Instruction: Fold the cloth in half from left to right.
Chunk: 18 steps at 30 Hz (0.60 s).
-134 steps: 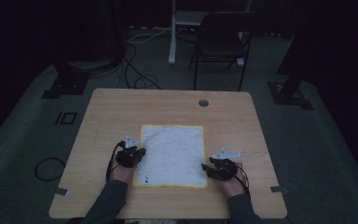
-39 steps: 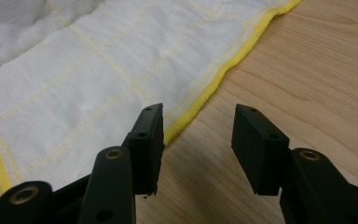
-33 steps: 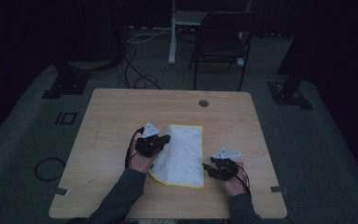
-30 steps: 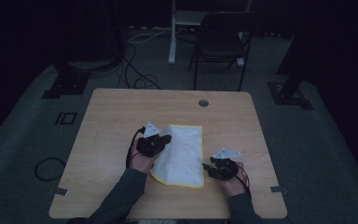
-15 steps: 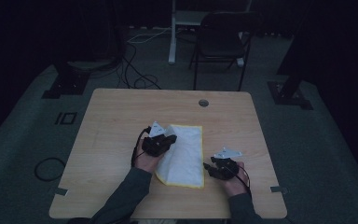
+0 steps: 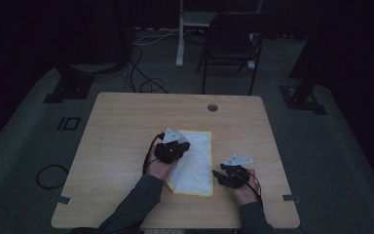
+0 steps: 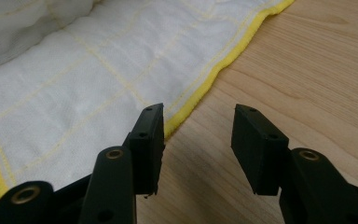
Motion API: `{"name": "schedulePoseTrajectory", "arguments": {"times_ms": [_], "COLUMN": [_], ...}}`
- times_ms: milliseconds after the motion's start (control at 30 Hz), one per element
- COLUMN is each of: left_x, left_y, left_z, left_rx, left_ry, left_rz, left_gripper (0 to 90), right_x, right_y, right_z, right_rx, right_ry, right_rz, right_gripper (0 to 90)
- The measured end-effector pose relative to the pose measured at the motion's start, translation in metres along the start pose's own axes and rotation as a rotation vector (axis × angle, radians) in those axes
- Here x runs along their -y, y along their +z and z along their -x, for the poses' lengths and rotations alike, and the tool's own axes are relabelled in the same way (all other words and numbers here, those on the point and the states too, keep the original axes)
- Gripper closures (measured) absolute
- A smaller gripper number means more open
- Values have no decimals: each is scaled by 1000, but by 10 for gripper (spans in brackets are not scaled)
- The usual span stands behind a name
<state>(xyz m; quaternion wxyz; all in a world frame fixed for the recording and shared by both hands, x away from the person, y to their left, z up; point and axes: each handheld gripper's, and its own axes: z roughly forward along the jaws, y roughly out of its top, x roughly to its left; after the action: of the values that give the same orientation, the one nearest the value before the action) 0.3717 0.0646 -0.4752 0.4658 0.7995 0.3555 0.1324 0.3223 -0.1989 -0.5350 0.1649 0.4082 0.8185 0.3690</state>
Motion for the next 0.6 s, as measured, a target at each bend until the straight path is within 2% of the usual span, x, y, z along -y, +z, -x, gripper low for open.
{"name": "schedulePoseTrajectory", "arguments": {"times_ms": [600], "left_x": [5], "left_y": [39], "left_z": [14], "left_rx": [41], "left_ry": [22], "left_rz": [-92], "left_gripper": [872], "right_x": [0], "right_y": [0], "right_z": [0], "right_rx": [-1], "right_ry": [-1], "right_rz": [2], "right_gripper": [536]}}
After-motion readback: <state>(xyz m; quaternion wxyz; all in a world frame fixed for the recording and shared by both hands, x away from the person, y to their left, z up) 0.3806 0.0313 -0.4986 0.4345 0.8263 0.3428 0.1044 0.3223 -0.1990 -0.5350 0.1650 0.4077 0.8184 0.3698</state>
